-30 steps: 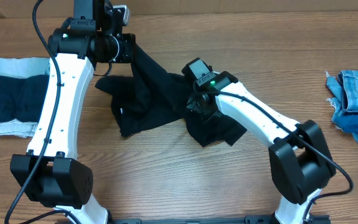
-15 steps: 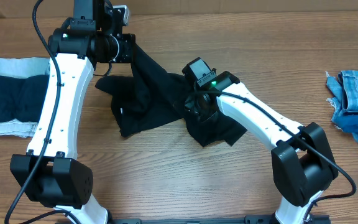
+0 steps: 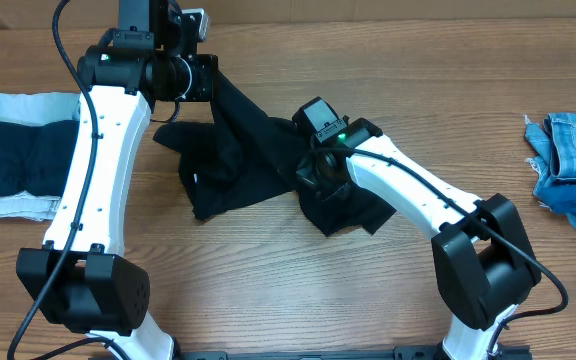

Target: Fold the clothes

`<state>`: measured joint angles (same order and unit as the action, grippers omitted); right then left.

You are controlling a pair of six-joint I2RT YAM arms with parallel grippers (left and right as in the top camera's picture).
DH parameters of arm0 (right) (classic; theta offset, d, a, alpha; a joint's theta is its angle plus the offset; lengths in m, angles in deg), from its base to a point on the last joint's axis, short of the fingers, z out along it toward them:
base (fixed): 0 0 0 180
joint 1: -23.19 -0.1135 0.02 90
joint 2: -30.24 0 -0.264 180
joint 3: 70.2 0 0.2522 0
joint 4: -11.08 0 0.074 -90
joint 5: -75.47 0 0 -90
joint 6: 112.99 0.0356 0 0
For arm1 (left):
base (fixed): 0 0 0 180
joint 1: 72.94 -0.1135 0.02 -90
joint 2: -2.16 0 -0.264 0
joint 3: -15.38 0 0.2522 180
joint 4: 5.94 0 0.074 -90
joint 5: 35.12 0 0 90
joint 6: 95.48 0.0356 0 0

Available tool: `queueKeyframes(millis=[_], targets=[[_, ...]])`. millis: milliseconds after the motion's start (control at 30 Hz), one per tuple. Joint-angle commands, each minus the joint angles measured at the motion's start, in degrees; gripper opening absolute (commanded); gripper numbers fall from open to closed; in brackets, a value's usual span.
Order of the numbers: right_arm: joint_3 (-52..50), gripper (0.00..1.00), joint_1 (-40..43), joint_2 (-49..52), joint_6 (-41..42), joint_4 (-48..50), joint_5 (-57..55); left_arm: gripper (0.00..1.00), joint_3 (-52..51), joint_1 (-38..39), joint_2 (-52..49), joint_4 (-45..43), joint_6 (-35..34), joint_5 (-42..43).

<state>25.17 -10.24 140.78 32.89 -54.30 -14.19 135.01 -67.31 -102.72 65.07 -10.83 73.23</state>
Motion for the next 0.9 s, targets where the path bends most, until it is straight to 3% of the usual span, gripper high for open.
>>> queueKeyframes(millis=[0,100,267,400,567,633,733,867], targets=[[2.10,0.04,-0.20,-2.51,-9.31,-3.10,-5.73,0.04,0.98,0.00,1.57,-0.15,2.19,0.76],[4.85,0.04,0.02,-7.32,-17.88,-9.05,-12.92,0.04,1.40,-0.11,2.32,0.20,2.45,0.50],[5.66,0.04,6.82,-18.88,-22.73,-17.57,-28.02,0.04,6.03,-2.71,6.82,2.71,2.69,-2.10],[5.66,0.04,16.79,-25.14,-41.48,-11.58,-28.48,0.04,11.17,-5.09,9.62,6.80,4.79,-2.34],[5.88,0.04,32.28,-29.81,-45.51,-0.11,-22.73,0.04,14.49,-6.91,13.18,8.31,5.35,-5.46],[5.90,0.04,34.45,-30.84,-54.49,4.50,-14.10,0.04,16.70,-7.52,14.10,8.81,5.35,-5.42],[5.90,0.04,34.51,-32.22,-65.68,9.51,-11.17,0.04,20.09,-7.56,15.45,9.88,4.90,-6.05],[5.92,0.04,34.51,-34.95,-70.16,14.14,-6.60,0.04,24.55,-7.54,16.15,10.36,4.90,-7.19]])
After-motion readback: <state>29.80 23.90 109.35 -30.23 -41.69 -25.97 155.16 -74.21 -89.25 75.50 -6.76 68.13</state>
